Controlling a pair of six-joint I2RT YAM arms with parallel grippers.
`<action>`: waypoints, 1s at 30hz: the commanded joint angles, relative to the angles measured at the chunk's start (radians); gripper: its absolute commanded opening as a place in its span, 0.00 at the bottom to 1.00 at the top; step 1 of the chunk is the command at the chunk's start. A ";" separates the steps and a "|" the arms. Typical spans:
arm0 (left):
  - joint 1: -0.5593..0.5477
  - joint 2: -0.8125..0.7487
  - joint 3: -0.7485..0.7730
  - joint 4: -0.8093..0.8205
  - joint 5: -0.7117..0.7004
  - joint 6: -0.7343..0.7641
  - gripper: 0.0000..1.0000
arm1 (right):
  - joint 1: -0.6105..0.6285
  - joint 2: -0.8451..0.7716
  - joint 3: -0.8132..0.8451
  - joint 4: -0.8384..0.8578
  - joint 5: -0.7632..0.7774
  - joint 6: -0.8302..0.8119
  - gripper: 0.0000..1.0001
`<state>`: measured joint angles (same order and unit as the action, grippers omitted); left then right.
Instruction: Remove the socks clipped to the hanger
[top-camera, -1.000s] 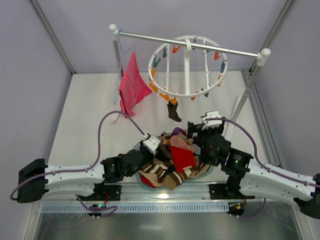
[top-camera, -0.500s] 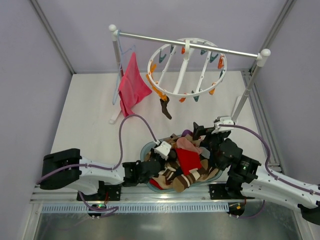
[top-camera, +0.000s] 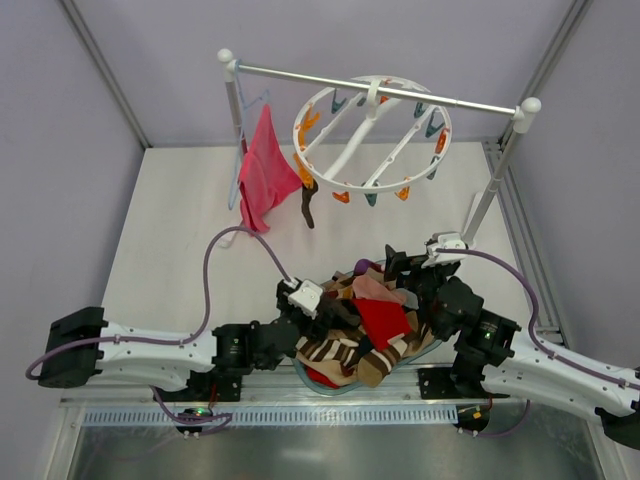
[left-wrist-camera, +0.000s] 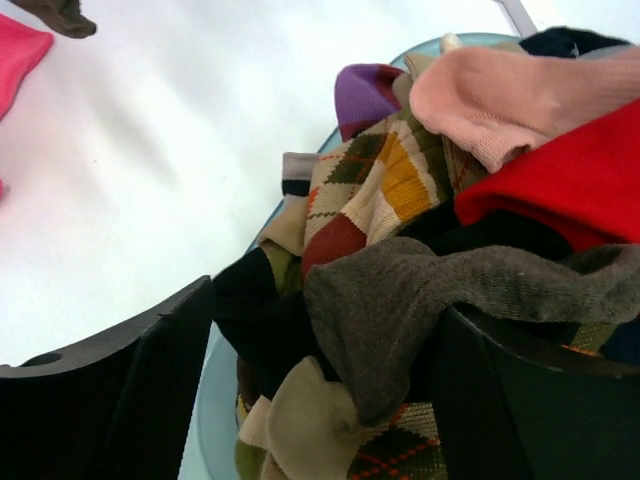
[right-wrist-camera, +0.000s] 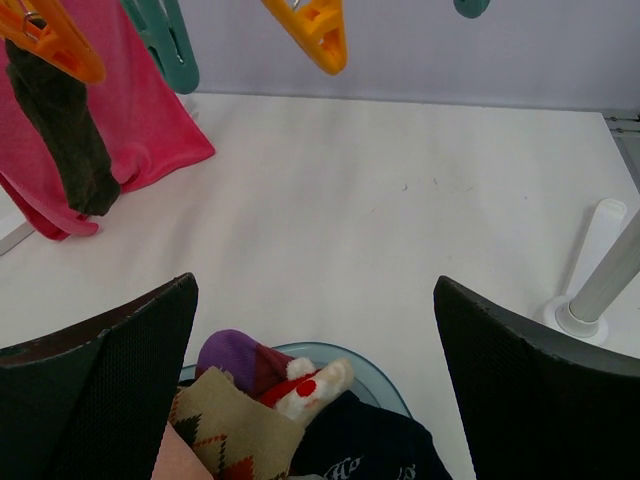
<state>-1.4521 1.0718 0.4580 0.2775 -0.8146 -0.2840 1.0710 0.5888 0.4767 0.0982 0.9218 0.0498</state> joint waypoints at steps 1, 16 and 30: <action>-0.007 -0.059 0.050 -0.067 -0.054 0.034 0.81 | -0.003 -0.006 0.002 0.040 -0.001 0.012 1.00; -0.005 -0.311 0.065 -0.126 -0.169 0.127 0.98 | -0.003 -0.026 -0.009 0.043 -0.015 0.010 1.00; -0.007 -0.221 0.067 -0.029 -0.158 0.190 1.00 | -0.006 -0.035 -0.018 0.054 -0.024 0.004 1.00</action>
<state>-1.4536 0.8116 0.4770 0.1905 -0.9237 -0.1310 1.0691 0.5545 0.4557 0.1051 0.8986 0.0505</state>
